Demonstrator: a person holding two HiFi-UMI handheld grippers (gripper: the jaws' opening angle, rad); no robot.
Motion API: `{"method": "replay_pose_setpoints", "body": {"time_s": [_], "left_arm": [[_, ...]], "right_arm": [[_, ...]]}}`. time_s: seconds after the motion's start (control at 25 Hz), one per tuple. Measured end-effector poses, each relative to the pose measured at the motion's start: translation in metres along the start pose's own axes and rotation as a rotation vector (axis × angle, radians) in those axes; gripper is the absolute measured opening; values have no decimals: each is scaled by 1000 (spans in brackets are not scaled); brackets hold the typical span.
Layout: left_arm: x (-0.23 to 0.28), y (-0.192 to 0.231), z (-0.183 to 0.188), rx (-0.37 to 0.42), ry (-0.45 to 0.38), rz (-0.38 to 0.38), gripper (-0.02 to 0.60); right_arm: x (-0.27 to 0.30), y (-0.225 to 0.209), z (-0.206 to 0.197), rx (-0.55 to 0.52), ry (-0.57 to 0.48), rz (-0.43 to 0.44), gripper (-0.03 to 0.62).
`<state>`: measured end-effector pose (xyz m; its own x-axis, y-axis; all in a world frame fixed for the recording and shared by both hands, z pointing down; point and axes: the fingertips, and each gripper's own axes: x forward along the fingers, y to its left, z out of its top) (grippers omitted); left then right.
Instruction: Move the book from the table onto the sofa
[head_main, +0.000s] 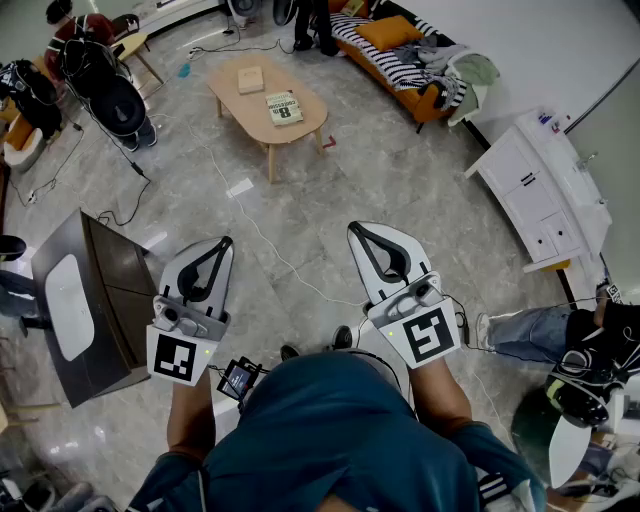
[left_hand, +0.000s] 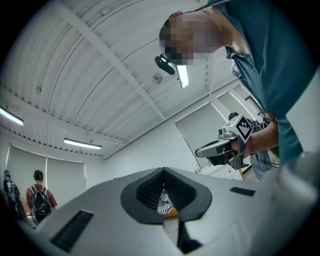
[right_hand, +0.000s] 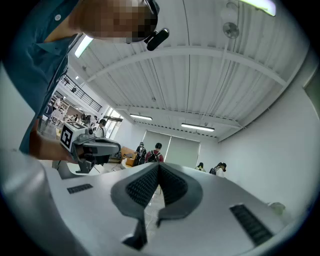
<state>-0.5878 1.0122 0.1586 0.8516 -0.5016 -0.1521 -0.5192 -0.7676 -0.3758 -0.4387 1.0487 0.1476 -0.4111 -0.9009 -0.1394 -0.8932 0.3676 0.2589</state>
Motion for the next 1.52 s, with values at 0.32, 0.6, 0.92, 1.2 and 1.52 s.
{"method": "replay_pose_setpoints", "body": {"time_s": [0.32,0.6,0.92,1.2,1.52], "left_arm": [[8,-9,-2,2,10,-3,3],[45,-32,-9,6,32,6,5],[113,-59,-10,17,64,35,3],[149,-62,-24,11,84,37,4],[165,-23,-55,-6,91,-4,3]], "right_arm": [[-6,-8,-5,2,-4,3,14],[-21,-44,-26,44,-16,30,14],[-37,-117,-44,64,-22,48,15],[-25,-152,-58,49,-18,47,14],[18,-156,-71,34,-14,1,14]]}}
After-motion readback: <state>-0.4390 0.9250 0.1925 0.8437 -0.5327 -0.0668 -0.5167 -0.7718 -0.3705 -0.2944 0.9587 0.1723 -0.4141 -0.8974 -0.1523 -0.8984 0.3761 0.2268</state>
